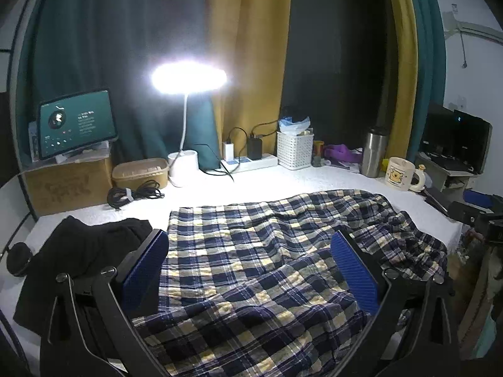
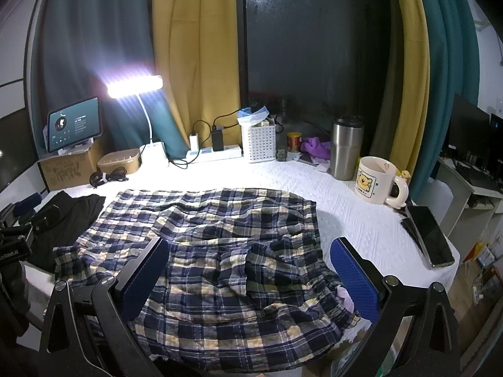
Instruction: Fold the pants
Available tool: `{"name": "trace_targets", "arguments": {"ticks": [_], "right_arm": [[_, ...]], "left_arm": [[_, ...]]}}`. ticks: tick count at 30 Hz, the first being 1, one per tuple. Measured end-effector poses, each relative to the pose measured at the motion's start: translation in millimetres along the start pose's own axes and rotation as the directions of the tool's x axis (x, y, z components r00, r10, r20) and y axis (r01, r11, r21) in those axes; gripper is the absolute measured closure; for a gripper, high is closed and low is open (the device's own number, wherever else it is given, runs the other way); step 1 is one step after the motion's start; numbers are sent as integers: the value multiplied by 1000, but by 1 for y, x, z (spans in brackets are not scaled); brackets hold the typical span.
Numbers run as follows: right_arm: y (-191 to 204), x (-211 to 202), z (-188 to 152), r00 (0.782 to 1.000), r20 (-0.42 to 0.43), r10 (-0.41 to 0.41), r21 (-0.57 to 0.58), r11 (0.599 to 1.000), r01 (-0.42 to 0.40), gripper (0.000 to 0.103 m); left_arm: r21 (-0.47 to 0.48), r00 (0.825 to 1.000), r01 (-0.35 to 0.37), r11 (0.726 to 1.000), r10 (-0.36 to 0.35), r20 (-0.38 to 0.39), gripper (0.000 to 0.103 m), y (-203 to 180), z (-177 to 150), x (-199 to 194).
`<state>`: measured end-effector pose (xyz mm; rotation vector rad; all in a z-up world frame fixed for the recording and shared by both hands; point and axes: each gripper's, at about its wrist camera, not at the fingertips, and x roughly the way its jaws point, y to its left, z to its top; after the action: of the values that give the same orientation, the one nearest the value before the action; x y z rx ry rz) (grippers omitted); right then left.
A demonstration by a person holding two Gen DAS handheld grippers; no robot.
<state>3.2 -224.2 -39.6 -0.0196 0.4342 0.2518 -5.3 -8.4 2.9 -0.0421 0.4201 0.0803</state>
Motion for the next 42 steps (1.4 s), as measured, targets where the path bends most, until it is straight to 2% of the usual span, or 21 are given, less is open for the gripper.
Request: {"name": "trace_targets", "arguments": {"ticks": [42], "right_arm": [[2, -3, 2, 1000, 12, 1, -2, 1000, -1, 0]], "left_arm": [[20, 1000, 22, 1000, -22, 13, 1, -5, 4, -2]]}}
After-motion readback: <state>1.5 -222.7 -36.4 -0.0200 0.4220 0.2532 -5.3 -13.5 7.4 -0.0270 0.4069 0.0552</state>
